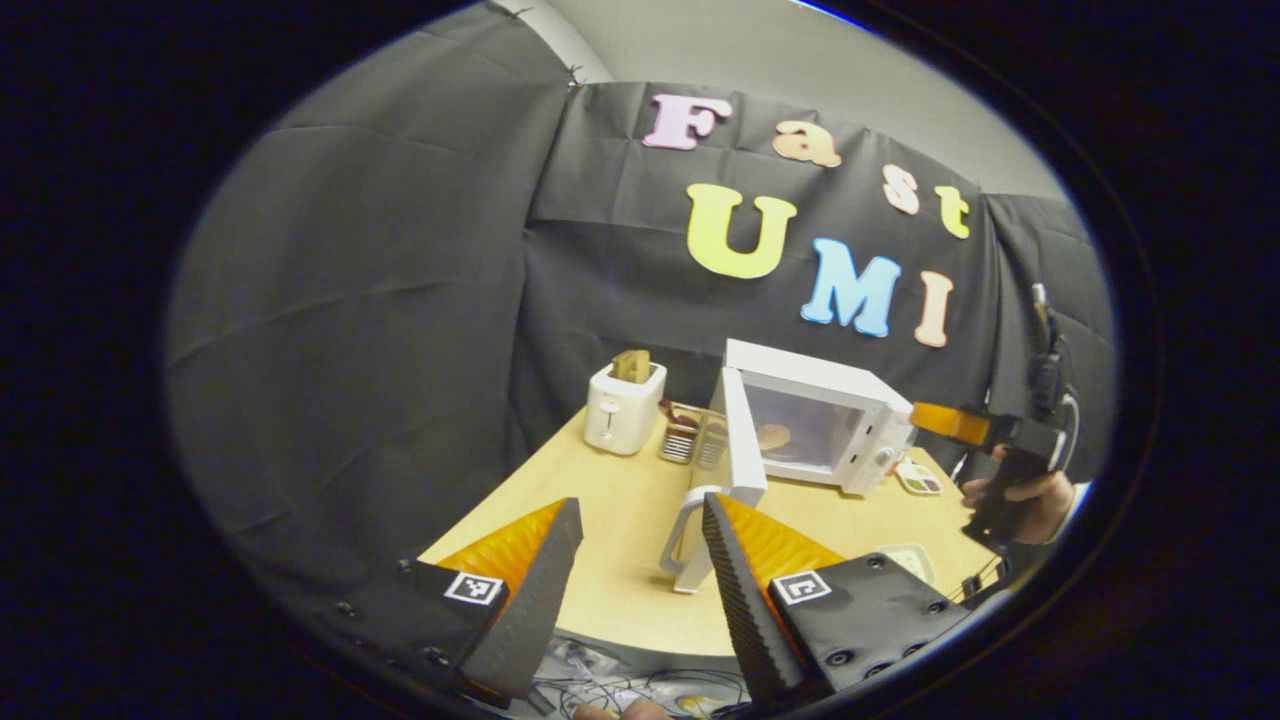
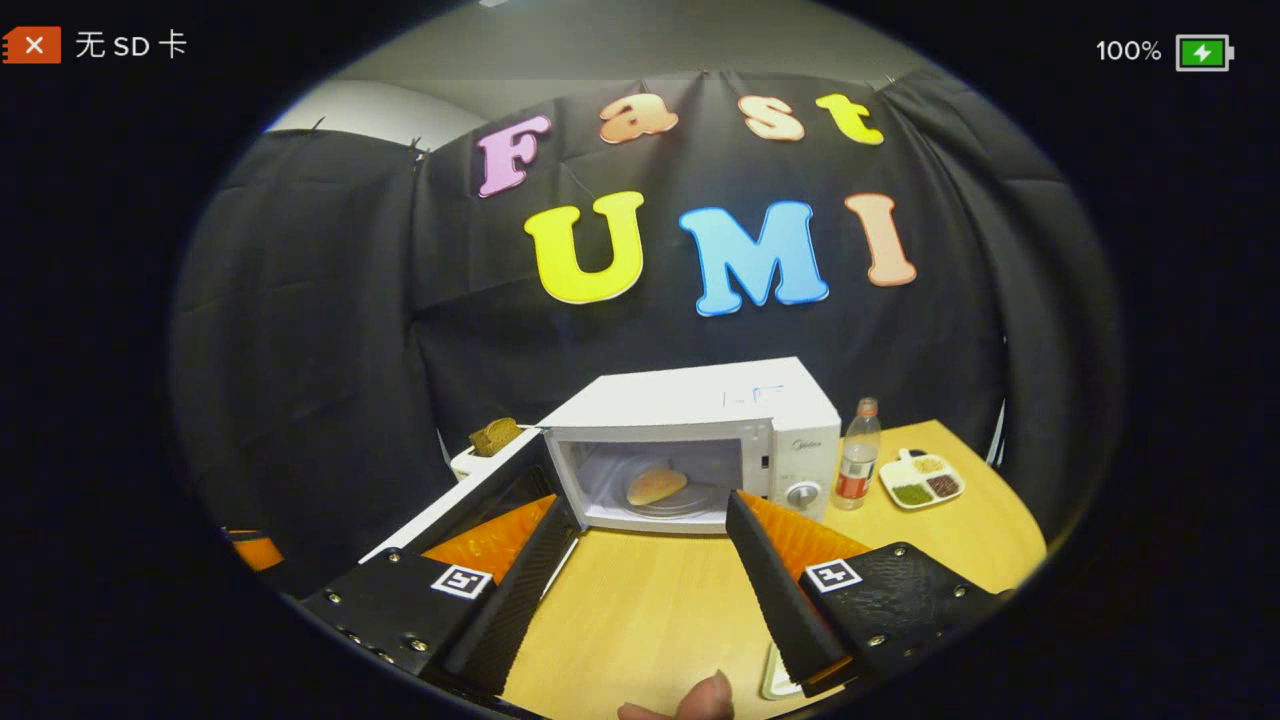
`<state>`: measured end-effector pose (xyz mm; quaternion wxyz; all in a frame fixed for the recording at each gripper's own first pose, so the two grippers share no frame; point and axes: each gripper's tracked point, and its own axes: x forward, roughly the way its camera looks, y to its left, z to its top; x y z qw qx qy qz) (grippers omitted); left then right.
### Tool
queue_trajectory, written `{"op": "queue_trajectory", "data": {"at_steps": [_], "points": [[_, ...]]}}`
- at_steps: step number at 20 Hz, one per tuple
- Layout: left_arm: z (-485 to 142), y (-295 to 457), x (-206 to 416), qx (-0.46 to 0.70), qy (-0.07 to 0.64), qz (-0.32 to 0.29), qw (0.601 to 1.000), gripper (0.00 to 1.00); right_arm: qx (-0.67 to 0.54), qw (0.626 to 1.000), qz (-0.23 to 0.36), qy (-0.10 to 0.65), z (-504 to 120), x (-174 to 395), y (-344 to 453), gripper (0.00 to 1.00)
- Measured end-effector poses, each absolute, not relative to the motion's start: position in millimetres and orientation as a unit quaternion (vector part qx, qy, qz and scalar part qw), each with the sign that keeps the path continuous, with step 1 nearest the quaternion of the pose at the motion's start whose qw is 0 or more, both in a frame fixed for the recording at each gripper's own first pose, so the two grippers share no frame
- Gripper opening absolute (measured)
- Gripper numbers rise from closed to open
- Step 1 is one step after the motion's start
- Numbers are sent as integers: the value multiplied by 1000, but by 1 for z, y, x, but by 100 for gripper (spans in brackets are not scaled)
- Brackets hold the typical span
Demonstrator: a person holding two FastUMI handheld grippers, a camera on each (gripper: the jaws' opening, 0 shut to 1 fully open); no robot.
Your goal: Open the microwave oven with the left hand, put the food in, and close the microwave oven.
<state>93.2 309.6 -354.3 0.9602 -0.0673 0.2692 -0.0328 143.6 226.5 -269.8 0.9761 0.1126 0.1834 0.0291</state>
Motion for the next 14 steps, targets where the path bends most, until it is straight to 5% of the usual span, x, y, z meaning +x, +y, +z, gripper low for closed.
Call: {"op": "queue_trajectory", "data": {"at_steps": [14], "points": [[-474,292,175,3,329,-79,941,84,46,989,3,140,-162,60,139,98]]}}
